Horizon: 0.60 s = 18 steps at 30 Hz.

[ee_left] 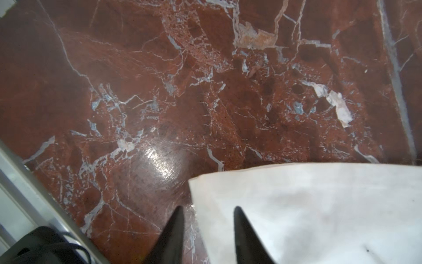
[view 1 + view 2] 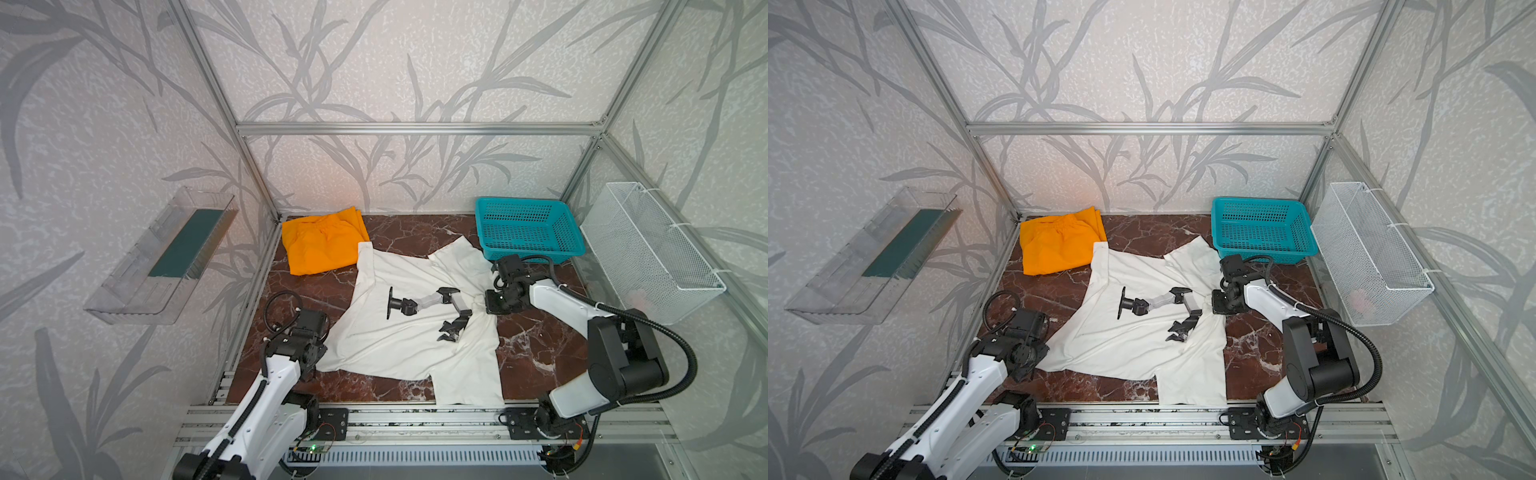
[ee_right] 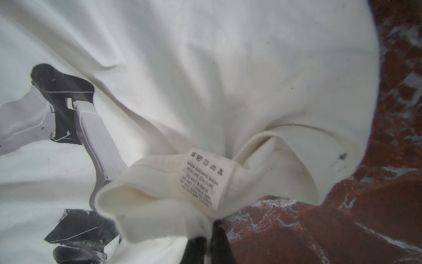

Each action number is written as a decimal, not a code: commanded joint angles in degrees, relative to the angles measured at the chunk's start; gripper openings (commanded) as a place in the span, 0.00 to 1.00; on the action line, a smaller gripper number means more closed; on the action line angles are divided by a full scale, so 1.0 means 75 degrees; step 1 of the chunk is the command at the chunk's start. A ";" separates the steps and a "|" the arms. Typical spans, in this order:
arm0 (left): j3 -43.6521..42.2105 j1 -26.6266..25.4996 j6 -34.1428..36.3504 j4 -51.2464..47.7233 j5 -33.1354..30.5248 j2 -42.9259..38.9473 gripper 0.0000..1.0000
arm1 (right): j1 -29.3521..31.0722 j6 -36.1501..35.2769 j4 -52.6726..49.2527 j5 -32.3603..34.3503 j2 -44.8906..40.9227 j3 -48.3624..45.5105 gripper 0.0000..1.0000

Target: Fold and stack the mixed laundry pile

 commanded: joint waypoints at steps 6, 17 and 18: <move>0.1922 0.0046 0.2662 0.2029 0.1367 0.1654 0.68 | -0.0057 0.0105 -0.0177 0.0133 -0.0096 -0.0023 0.00; 0.7144 -0.1553 0.6111 0.1004 0.1653 0.6925 0.64 | -0.0050 0.0245 -0.0125 0.0000 -0.0167 -0.0126 0.00; 0.7533 -0.1608 0.6212 0.0787 0.1620 0.7325 0.62 | -0.0050 0.0260 -0.0125 -0.0013 -0.0167 -0.0118 0.00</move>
